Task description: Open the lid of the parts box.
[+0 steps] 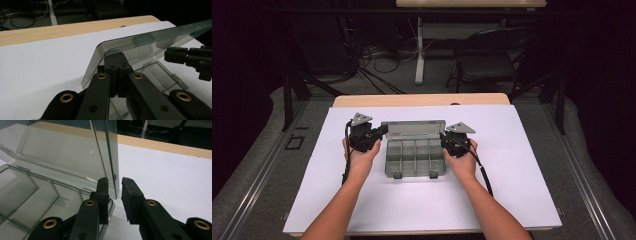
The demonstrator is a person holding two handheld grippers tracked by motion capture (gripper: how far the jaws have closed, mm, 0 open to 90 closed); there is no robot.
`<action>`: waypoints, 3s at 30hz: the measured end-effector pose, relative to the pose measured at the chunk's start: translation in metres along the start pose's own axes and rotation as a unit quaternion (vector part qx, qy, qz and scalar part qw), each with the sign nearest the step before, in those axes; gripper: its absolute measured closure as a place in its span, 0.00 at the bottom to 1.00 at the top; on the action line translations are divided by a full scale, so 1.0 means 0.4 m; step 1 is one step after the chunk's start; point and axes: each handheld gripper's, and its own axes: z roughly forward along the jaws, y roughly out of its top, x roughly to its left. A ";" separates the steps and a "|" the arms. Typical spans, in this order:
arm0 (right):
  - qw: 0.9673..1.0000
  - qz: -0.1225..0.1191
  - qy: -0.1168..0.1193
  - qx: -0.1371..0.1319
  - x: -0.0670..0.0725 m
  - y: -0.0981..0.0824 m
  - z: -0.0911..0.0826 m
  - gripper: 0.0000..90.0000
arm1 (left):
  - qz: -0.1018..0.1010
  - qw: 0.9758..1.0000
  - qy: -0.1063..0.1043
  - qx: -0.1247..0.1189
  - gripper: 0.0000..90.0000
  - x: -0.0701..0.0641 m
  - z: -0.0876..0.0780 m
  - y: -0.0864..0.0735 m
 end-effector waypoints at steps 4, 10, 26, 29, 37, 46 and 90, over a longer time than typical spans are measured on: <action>1.000 0.004 -0.001 0.001 0.000 -0.002 0.003 0.87 | 0.000 1.000 0.000 0.000 1.00 0.000 0.000 0.000; 1.000 0.002 -0.005 -0.004 0.001 -0.001 0.003 0.93 | 0.002 1.000 -0.001 0.004 1.00 0.000 0.000 0.000; 1.000 0.007 -0.001 -0.005 -0.002 0.000 0.003 0.95 | 0.015 1.000 -0.010 0.010 0.95 -0.015 -0.008 -0.003; 1.000 0.006 -0.001 -0.004 -0.003 0.001 0.003 0.95 | 0.016 1.000 -0.015 0.015 0.89 -0.020 -0.012 -0.004; 1.000 0.007 -0.001 -0.004 -0.004 0.001 0.004 0.95 | 0.021 0.999 -0.023 0.031 0.67 -0.035 -0.019 -0.010; 1.000 0.012 0.000 -0.003 -0.006 0.002 0.005 0.95 | 0.027 0.998 -0.011 0.058 0.50 -0.045 -0.015 -0.033; 1.000 0.020 -0.004 -0.007 -0.002 0.000 0.006 0.95 | 0.007 0.987 0.024 0.160 0.64 -0.004 0.079 -0.210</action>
